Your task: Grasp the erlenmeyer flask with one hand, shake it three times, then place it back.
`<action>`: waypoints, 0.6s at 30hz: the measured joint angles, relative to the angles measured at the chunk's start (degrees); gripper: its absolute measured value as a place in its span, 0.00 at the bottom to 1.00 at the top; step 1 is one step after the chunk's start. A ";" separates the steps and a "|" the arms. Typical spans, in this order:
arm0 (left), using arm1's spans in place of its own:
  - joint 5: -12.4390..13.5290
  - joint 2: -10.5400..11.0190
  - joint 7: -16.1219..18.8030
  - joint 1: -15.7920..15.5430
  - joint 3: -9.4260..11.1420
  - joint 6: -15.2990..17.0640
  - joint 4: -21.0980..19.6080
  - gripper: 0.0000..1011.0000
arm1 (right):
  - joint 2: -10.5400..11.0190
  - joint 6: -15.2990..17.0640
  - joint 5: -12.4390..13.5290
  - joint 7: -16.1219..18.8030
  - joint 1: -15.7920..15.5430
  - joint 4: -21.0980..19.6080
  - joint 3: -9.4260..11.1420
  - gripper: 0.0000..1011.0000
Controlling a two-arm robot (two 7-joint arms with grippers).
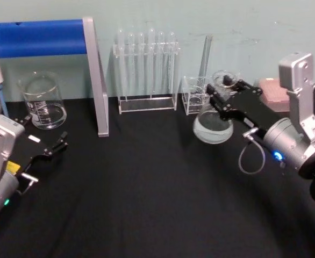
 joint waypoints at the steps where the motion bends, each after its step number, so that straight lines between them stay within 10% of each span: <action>1: 0.00 0.00 0.00 0.00 0.00 0.00 0.00 0.99 | 0.00 0.05 0.00 0.28 -0.13 -0.30 -0.24 0.45; 18: 0.00 0.00 0.00 0.00 0.00 0.00 0.00 0.99 | 1.10 0.63 2.12 5.68 -3.18 -6.73 -6.53 0.45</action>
